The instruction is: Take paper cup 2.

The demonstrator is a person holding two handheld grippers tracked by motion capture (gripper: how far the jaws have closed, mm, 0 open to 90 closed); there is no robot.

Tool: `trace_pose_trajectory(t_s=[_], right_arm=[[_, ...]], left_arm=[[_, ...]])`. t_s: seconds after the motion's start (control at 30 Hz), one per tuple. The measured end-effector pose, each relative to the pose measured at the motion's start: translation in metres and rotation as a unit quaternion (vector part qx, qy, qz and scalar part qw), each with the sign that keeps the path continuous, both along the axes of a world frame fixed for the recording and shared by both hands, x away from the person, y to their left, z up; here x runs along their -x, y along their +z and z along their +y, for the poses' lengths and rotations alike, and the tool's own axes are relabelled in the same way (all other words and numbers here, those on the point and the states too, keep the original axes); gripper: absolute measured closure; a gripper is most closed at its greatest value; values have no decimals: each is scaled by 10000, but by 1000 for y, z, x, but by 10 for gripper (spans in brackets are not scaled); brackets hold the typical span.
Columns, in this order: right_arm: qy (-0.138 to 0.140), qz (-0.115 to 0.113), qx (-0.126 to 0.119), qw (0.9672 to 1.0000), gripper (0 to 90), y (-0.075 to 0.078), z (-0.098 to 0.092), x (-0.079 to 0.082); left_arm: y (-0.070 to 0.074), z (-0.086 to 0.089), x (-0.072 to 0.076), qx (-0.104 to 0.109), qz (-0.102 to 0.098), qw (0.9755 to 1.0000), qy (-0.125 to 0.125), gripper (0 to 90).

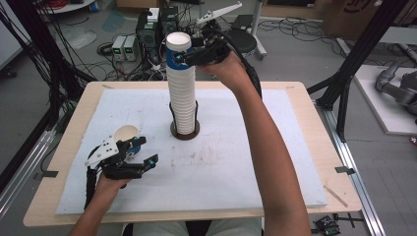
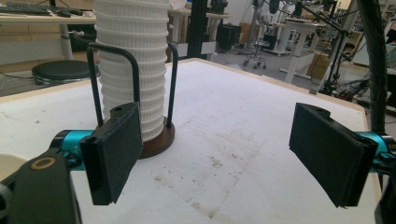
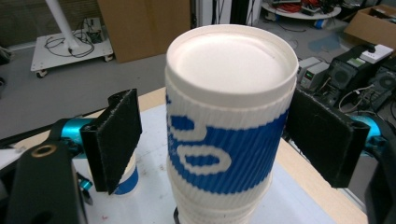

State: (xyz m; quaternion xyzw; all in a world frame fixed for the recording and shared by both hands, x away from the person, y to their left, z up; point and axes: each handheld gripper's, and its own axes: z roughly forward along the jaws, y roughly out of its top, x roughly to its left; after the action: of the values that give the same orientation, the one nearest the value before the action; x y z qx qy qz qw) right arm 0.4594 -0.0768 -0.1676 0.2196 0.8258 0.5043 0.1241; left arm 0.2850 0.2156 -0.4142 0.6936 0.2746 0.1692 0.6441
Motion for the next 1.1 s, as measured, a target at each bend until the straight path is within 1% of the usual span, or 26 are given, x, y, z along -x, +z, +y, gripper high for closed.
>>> trace_pose_trajectory(t_s=[0.17,0.23,0.27,0.3,0.33,0.37,0.47,0.53,0.6,0.7,0.8,1.0,1.1], right_arm=[[-53,21,-4,10000,187,0,8,-6],[-109,25,45,9999,191,-1,12,-7],[-134,14,67,9999,202,-1,12,-8],[-174,24,68,9998,235,-1,13,-8],[-184,26,51,9998,257,-1,13,-8],[-194,4,41,9998,262,0,13,-9],[-234,51,8,9997,274,1,12,-9],[-210,18,3,9998,280,2,12,-8],[-208,48,0,9998,282,3,11,-8],[-205,33,1,9998,286,3,11,-8],[-221,24,22,9998,288,4,11,-8],[-212,27,41,9998,290,4,12,-9],[-210,66,61,9997,288,5,12,-9]], left_arm=[[0,-1,0,5,9,10000,-19,174],[0,-1,0,5,13,10000,-21,174],[0,-1,0,-4,18,10000,-25,174],[-1,-1,0,-12,22,10000,-28,174],[-1,-1,0,-9,21,10000,-30,174],[-1,-1,0,-5,20,10000,-31,174],[-1,-1,0,12,22,10000,-27,175],[-1,0,0,20,20,10000,-29,175],[-1,-1,0,11,30,10000,-40,176],[-1,-1,-1,-15,27,10000,-58,176],[-1,-1,-1,20,29,10000,-44,176],[-1,-1,-1,17,39,10000,-52,176],[-1,-1,-1,28,40,10000,-54,176]])
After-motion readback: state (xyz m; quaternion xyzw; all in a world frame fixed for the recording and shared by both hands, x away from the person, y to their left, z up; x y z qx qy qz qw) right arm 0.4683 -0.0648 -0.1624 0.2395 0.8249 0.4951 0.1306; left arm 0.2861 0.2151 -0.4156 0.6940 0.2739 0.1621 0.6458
